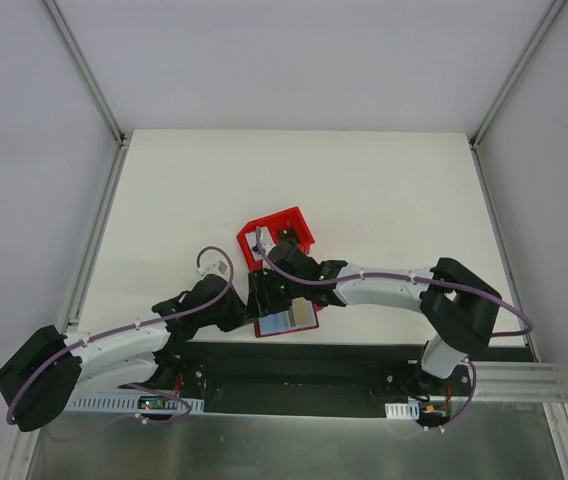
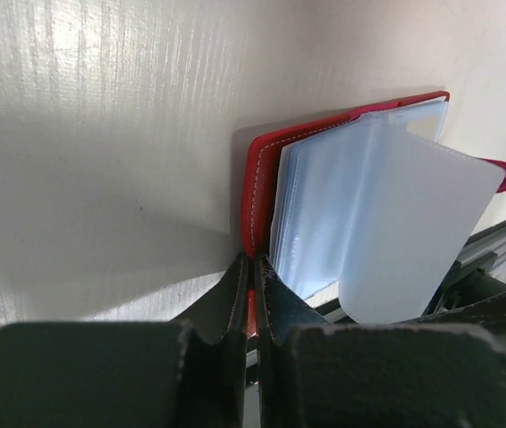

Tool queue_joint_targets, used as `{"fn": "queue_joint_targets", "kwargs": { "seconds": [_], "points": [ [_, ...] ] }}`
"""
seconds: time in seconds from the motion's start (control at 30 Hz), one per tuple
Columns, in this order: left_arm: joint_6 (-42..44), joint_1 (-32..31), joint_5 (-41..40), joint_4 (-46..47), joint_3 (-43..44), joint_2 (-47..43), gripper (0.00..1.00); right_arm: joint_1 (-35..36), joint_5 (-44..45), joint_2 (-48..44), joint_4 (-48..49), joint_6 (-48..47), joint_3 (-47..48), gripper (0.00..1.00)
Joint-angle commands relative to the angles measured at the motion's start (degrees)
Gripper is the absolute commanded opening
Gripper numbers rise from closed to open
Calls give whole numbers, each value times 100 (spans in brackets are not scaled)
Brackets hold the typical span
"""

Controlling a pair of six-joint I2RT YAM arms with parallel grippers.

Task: Put the credit cards into the card holder
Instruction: Pick up the credit card from the storage box.

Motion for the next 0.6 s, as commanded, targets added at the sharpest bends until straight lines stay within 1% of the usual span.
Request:
{"fn": "queue_joint_targets", "kwargs": {
  "seconds": [0.0, 0.17, 0.3, 0.43, 0.57],
  "points": [
    [-117, -43, -160, -174, -160, 65, 0, 107, -372, -345, 351, -244, 275, 48],
    [-204, -34, -195, -183, -247, -110, 0, 72, 980, -1197, -589, -631, 11, 49],
    [-240, -34, -230, -174, -353, -365, 0, -129, 1623, -1699, -687, -526, -366, 50],
    [-205, -34, -230, -174, -371, -506, 0, -551, 1668, -1744, -986, -719, -227, 51],
    [-196, -34, -389, -165, -336, -498, 0, -911, 1747, -1499, -1284, -1166, 308, 55]
  ]
}}
